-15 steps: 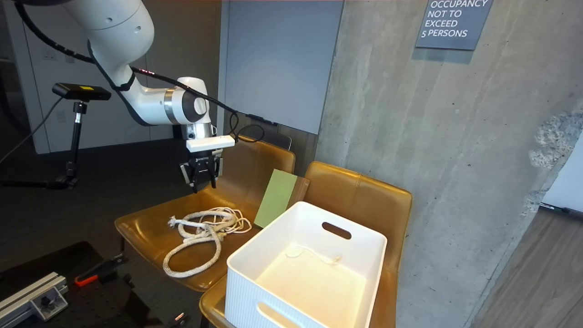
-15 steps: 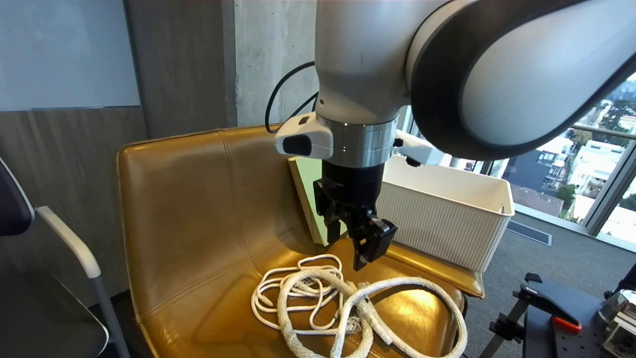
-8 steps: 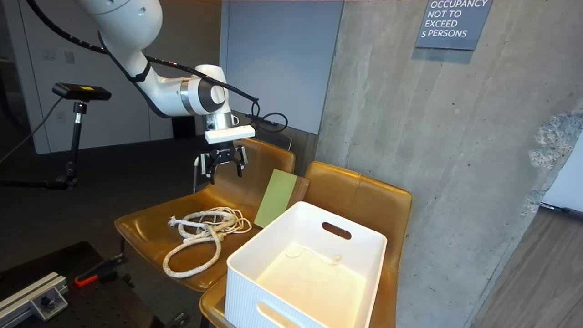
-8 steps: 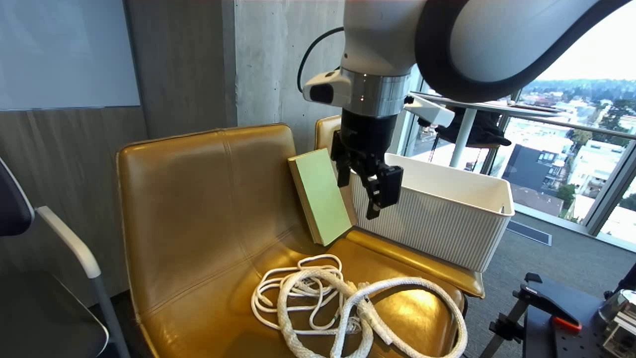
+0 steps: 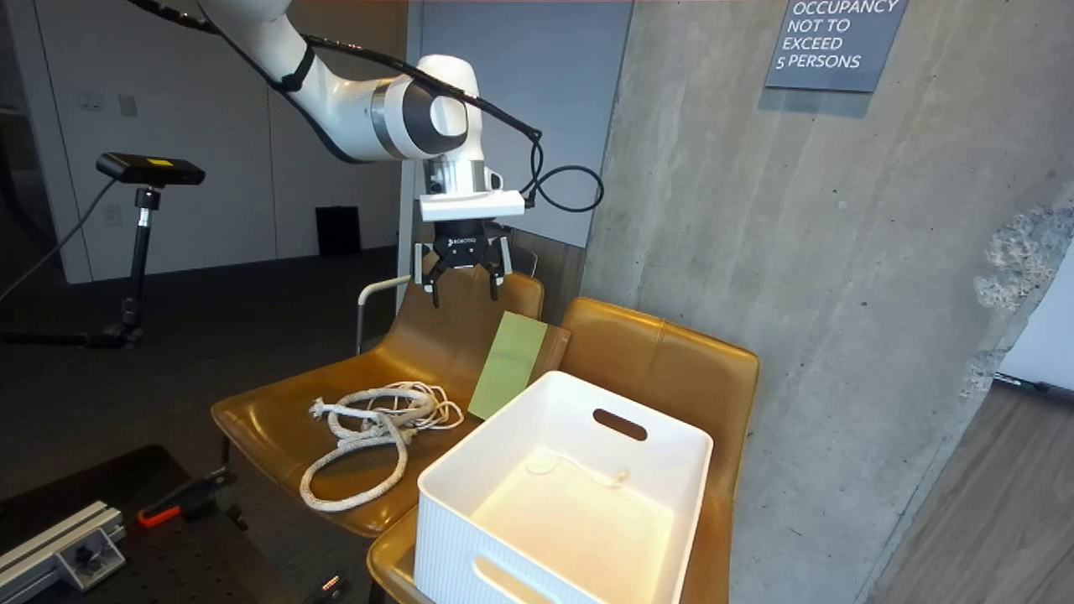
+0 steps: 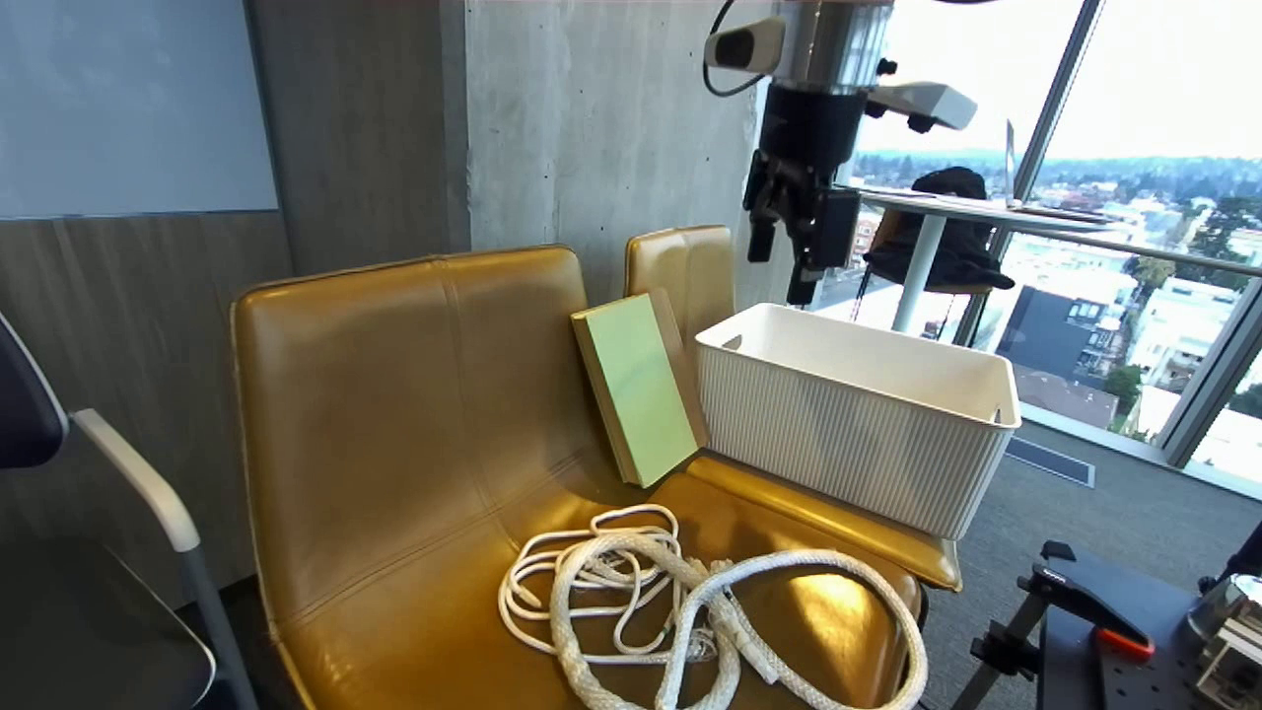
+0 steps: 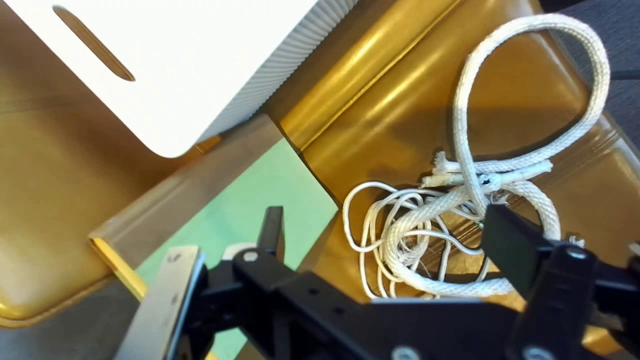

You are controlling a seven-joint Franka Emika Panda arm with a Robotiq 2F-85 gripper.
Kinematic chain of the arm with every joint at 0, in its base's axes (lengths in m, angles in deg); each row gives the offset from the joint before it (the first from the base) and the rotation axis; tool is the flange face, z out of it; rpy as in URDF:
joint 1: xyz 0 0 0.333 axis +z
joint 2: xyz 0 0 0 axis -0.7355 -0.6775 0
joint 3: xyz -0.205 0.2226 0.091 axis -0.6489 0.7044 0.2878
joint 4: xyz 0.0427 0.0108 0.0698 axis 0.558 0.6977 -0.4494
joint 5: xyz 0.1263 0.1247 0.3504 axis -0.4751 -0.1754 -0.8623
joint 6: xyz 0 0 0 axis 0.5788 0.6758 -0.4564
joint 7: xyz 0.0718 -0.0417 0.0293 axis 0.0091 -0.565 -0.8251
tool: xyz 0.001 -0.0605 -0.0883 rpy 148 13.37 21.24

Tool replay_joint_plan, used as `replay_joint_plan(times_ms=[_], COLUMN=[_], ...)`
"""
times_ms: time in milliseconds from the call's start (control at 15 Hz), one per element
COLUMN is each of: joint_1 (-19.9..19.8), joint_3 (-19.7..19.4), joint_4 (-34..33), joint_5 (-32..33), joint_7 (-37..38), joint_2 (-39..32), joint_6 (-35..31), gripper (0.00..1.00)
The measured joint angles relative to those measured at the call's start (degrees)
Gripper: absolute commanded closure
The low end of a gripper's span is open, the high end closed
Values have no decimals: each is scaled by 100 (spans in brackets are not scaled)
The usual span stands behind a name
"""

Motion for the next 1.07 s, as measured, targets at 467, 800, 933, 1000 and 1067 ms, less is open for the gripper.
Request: replay_joint_plan(times_ms=[467,800,933,1000,1067], joint_1=[-504,-510,-509,-509,-509], joint_3=[-422,-415,-414,-414,-414], joint_4=[-334,-334,-334,-334,-334], joint_5=[-175,-190,-190,-190,-190], joint_7=[-494,-546,-546,-546,-546], joint_2=[488,477,477,477,477], joint_6=[478,478,478,478,478], gripper=[0,0,0,0,0])
